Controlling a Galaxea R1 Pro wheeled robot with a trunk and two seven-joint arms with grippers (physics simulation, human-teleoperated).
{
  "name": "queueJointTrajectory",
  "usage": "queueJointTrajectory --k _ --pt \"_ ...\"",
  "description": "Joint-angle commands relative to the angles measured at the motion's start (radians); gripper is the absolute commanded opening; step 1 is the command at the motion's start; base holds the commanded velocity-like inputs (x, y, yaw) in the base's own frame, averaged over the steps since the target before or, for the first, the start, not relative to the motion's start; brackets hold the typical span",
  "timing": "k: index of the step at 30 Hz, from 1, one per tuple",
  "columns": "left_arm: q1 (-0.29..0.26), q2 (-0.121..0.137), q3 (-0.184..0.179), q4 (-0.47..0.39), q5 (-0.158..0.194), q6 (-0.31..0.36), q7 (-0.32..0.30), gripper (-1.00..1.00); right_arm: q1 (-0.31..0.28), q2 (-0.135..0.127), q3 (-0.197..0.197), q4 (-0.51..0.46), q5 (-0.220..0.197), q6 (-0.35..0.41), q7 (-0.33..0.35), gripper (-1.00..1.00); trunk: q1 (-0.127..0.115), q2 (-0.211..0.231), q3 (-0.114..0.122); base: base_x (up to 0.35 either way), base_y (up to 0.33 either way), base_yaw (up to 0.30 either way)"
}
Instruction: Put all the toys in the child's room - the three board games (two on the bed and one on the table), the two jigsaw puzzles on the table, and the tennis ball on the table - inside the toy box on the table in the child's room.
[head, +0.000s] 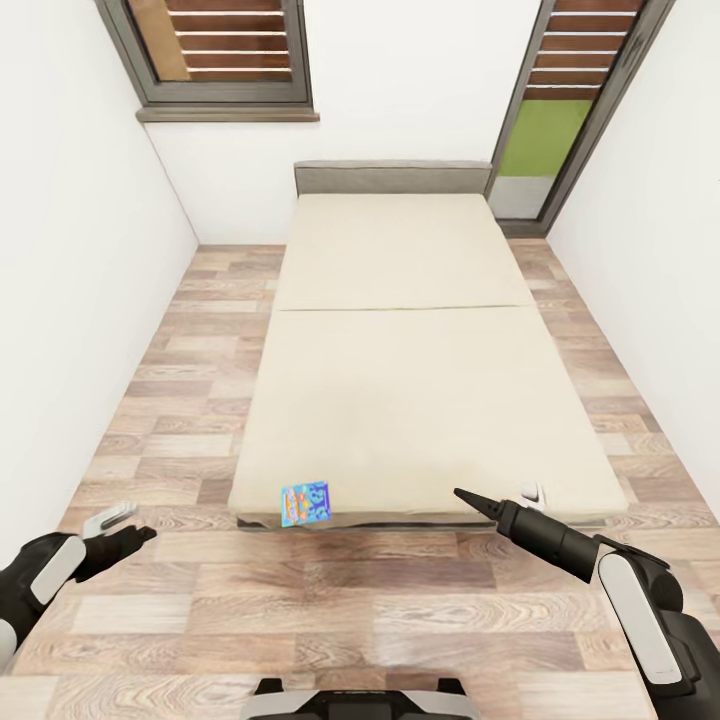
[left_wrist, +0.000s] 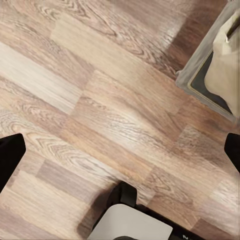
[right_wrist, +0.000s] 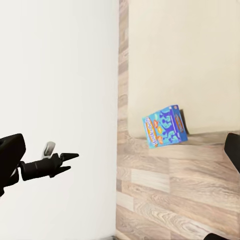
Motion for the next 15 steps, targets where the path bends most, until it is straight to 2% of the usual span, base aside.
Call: queueJointTrajectory --k 1,11,15 --pt "-0.001 0.001 -0.006 -0.001 0.005 0.002 0.001 1.00 -0.001 0.000 -0.001 0.000 -0.001 0.006 0.002 1.00 0.001 -0.002 0.000 0.028 0.005 0.000" --pt "-0.001 0.000 -0.006 -0.001 0.005 0.003 0.001 1.00 -0.001 0.000 -0.001 0.000 -0.001 0.006 0.002 1.00 0.001 -0.002 0.017 0.161 0.093 0.000" --pt "-0.001 0.000 -0.006 -0.001 0.005 0.003 0.001 1.00 -0.001 0.000 -0.001 0.001 -0.001 0.006 0.002 1.00 0.001 -0.002 0.023 0.071 0.028 0.000"
